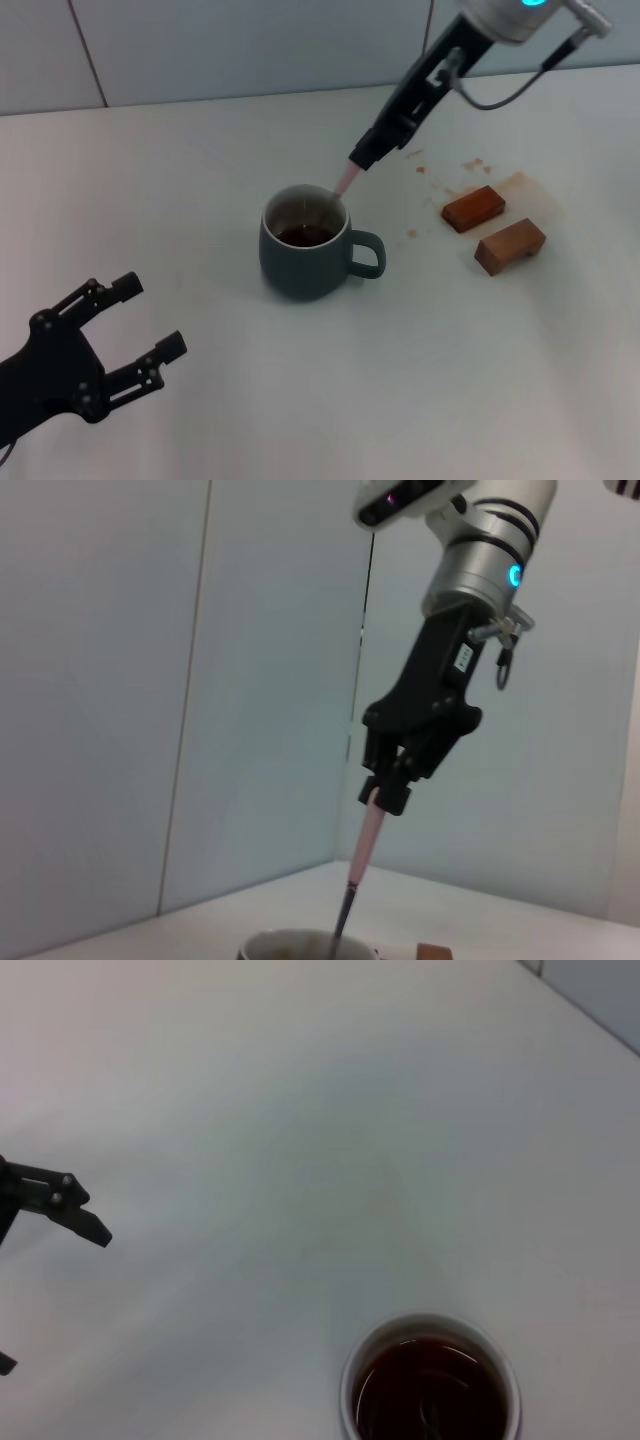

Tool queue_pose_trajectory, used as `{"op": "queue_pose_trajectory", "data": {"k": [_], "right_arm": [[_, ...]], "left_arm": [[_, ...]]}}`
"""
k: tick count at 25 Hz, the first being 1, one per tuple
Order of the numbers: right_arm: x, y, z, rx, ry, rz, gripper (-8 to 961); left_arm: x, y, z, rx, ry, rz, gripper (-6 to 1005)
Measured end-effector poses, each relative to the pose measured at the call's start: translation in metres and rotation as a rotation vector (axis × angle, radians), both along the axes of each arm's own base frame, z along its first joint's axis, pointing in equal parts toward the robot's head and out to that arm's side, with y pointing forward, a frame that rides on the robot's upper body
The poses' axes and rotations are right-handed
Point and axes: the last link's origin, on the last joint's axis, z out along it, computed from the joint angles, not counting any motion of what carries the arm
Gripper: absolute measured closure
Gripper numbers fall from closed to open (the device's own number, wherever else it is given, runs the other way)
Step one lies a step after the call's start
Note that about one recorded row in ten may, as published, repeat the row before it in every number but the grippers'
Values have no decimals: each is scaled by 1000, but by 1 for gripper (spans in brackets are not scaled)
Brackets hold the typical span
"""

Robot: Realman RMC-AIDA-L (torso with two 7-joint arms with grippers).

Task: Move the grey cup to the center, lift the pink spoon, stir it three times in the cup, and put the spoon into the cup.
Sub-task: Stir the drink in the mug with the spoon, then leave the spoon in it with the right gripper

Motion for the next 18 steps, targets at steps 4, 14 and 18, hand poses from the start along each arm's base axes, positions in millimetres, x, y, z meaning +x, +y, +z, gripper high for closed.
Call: {"op": "queue_pose_trajectory", "data": {"k": [4, 14, 18], "right_arm": [[-11, 0, -15, -30, -58, 34, 827], [-23, 11, -24, 20, -111, 69, 822], [-24, 6, -21, -20, -148, 56, 820]], "left_arm": [[0, -1, -3, -18, 14, -4, 139], [-1, -3, -5, -29, 18, -5, 139], [0, -3, -5, -30, 16, -6, 140]]}}
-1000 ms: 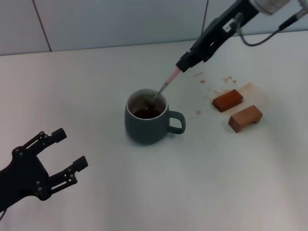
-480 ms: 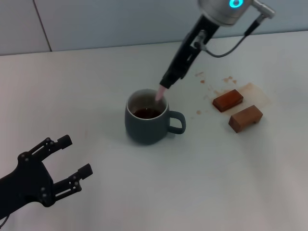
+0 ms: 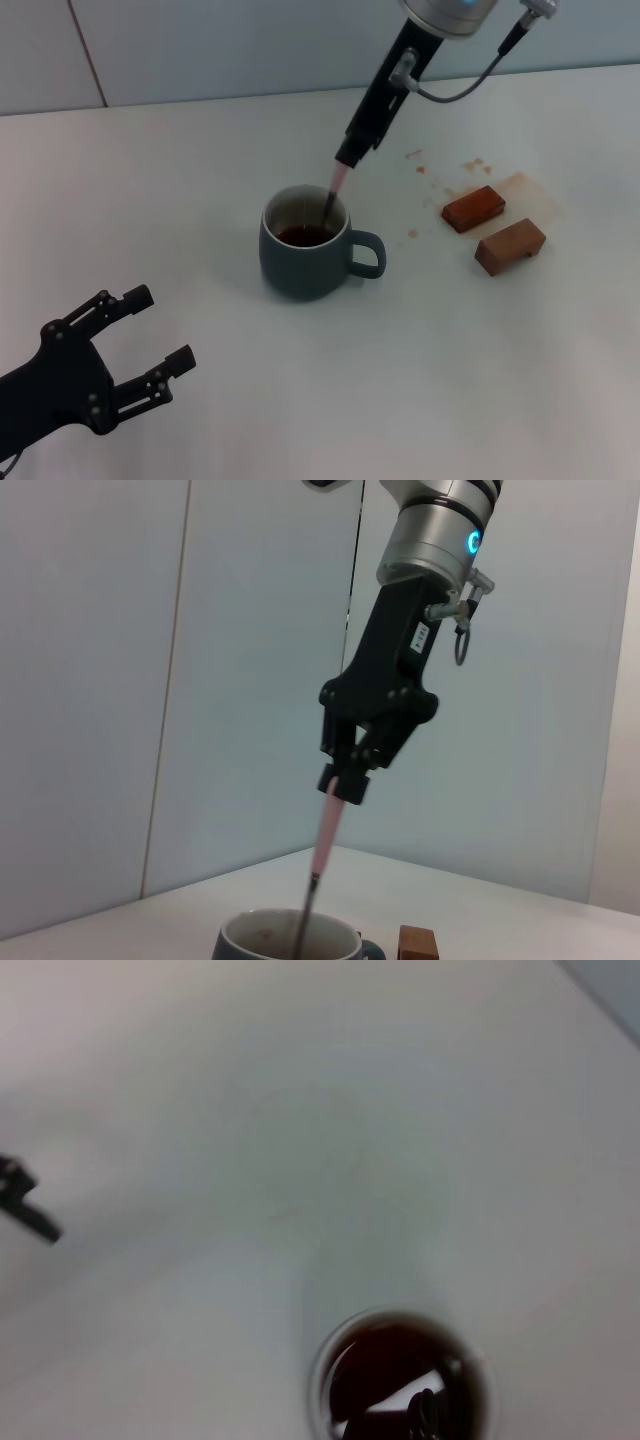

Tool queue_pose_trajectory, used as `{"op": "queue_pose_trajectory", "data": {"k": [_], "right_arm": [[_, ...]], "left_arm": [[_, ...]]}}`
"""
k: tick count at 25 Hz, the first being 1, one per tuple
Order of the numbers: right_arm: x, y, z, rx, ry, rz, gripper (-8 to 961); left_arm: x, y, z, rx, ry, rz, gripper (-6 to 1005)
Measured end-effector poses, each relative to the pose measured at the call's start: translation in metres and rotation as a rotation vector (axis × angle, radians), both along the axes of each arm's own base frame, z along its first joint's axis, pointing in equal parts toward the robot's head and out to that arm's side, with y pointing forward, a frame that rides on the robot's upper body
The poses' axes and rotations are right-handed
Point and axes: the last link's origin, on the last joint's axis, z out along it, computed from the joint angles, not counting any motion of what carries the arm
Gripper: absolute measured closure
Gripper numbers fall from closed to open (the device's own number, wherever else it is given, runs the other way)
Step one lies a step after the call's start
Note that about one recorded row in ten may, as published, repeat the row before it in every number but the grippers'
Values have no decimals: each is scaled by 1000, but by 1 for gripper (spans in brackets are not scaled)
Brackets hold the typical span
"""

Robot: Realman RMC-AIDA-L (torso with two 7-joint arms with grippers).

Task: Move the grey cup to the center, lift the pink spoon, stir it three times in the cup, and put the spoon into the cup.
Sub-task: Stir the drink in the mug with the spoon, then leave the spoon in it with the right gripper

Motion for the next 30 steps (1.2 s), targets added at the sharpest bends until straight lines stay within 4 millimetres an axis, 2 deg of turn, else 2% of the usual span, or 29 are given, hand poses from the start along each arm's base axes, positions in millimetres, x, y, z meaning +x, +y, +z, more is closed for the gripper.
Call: {"op": "queue_pose_trajectory", "data": {"k": [6, 14, 20, 25, 30], "right_arm": [[-7, -5, -7, -40, 6, 4, 817], [-13, 5, -7, 15, 2, 28, 813], [-13, -5, -9, -67, -32, 6, 810], [-19, -3, -15, -55, 4, 34, 808], [-11, 4, -11, -7, -43, 33, 805]], "left_arm": [[0, 0, 0, -1, -2, -1, 140], [1, 0, 0, -1, -3, -3, 140], [0, -1, 0, -2, -4, -2, 140], [0, -2, 0, -3, -5, -2, 139], [0, -2, 0, -3, -5, -2, 139]]}}
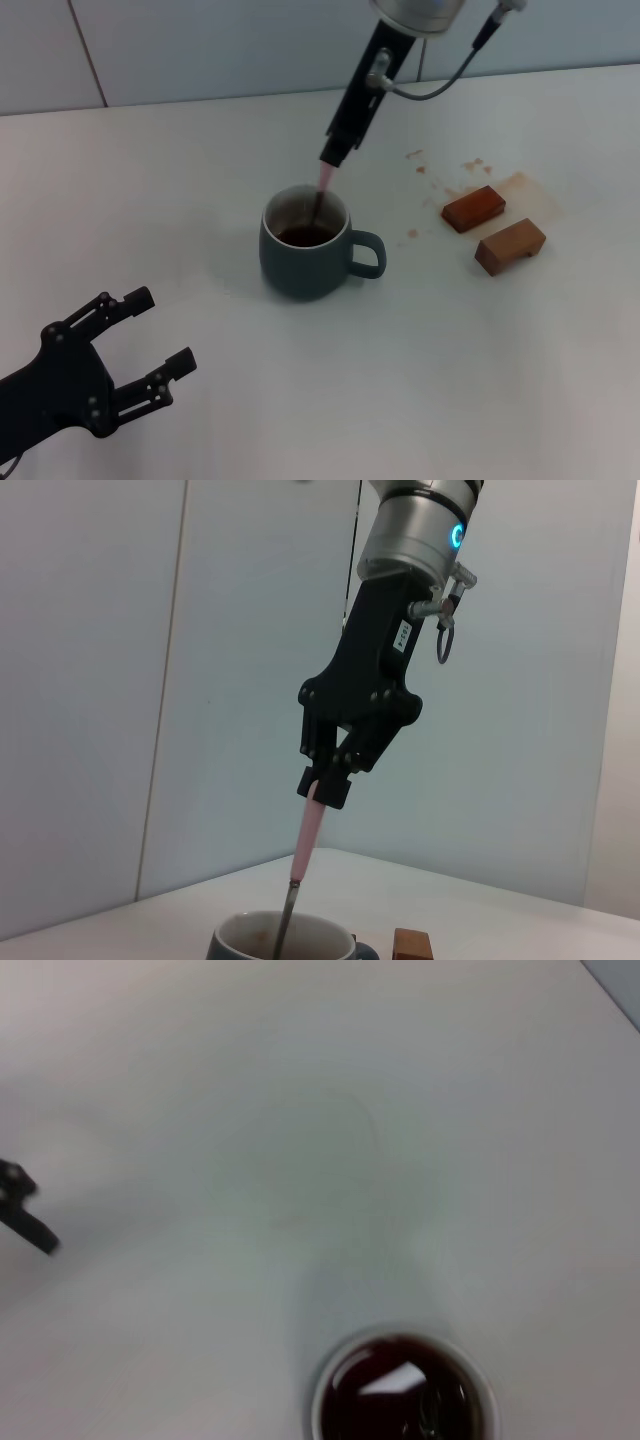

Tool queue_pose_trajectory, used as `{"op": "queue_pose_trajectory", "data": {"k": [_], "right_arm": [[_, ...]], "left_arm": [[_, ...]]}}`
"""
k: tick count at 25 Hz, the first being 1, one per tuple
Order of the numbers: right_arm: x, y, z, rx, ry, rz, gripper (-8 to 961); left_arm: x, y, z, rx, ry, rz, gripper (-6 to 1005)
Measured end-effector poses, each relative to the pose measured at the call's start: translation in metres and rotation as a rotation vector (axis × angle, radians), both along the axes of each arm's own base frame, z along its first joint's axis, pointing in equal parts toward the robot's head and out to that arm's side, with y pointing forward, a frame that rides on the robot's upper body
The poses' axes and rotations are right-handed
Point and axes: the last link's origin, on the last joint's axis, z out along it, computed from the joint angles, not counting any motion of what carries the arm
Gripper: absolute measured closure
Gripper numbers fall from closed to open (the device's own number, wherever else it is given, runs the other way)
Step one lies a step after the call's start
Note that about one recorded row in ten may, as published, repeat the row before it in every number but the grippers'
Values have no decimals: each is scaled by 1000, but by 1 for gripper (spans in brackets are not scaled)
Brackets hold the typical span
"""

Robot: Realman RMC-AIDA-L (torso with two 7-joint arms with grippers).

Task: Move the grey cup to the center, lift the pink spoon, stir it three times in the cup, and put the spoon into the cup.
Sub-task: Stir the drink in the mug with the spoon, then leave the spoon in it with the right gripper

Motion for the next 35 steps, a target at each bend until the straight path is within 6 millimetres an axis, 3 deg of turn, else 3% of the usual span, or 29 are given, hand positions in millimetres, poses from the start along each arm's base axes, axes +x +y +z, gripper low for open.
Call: {"op": "queue_pose_trajectory", "data": {"k": [7, 11, 18, 33, 35], "right_arm": [[-3, -8, 0, -55, 2, -10, 802], [-7, -3, -3, -24, 36, 16, 800], [2, 0, 1, -4, -10, -2, 796], [0, -4, -18, -2, -5, 10, 789], [0, -3, -19, 26, 34, 44, 720]], "left_arm": [[0, -1, 0, 0, -1, 1, 140], [-1, -1, 0, 0, 0, 1, 140], [-1, -1, 1, 0, 1, 1, 139], [-1, -1, 2, 1, 1, 0, 139], [-1, 0, 2, 2, 4, -1, 139]]}}
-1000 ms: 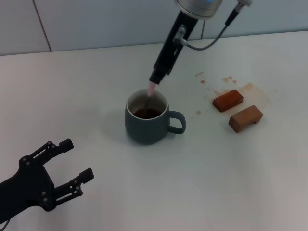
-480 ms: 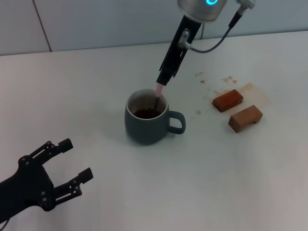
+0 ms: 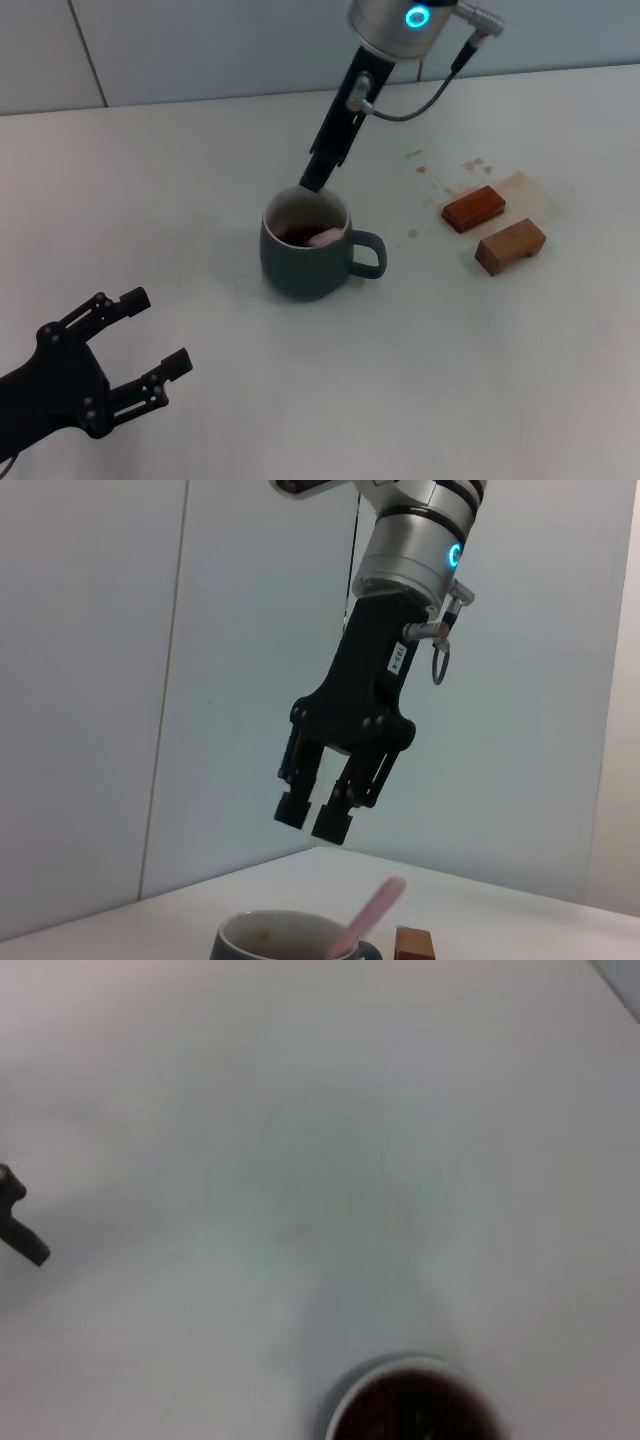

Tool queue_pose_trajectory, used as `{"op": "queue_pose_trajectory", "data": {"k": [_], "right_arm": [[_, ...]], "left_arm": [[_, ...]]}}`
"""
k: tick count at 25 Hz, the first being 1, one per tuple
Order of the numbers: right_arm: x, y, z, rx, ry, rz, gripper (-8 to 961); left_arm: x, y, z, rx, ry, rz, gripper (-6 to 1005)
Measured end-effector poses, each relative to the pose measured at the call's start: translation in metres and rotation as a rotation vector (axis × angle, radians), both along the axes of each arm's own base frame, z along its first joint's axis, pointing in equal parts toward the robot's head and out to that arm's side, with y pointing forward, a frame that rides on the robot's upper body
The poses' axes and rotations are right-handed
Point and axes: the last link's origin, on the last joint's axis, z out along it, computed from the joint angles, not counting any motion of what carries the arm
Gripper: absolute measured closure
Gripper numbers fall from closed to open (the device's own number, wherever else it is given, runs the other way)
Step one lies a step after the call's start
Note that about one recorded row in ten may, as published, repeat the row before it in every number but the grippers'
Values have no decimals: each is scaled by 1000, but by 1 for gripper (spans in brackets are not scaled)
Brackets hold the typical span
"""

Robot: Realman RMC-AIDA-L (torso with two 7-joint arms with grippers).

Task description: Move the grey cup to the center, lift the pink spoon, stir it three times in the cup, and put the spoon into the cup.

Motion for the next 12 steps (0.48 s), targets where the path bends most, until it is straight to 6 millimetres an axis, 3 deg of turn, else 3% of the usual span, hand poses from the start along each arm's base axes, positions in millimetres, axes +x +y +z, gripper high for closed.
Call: {"op": "queue_pose_trajectory", "data": {"k": [3, 7, 9, 10, 11, 12], "right_arm": [[2, 2, 7, 44, 74, 36, 618], [19, -5, 35, 128, 383, 119, 463], [39, -11, 54, 180, 556, 159, 359], [70, -18, 70, 238, 687, 158, 307], [70, -18, 70, 238, 687, 158, 306], [92, -22, 78, 271, 767, 146, 305]], "left_arm": [[0, 0, 0, 0, 1, -1, 139], [1, 3, 2, 1, 4, -8, 140], [1, 6, 3, 0, 7, -10, 140], [2, 7, 4, 0, 8, -11, 140], [3, 8, 4, 1, 8, -14, 139], [3, 10, 5, 0, 7, -15, 139]]}}
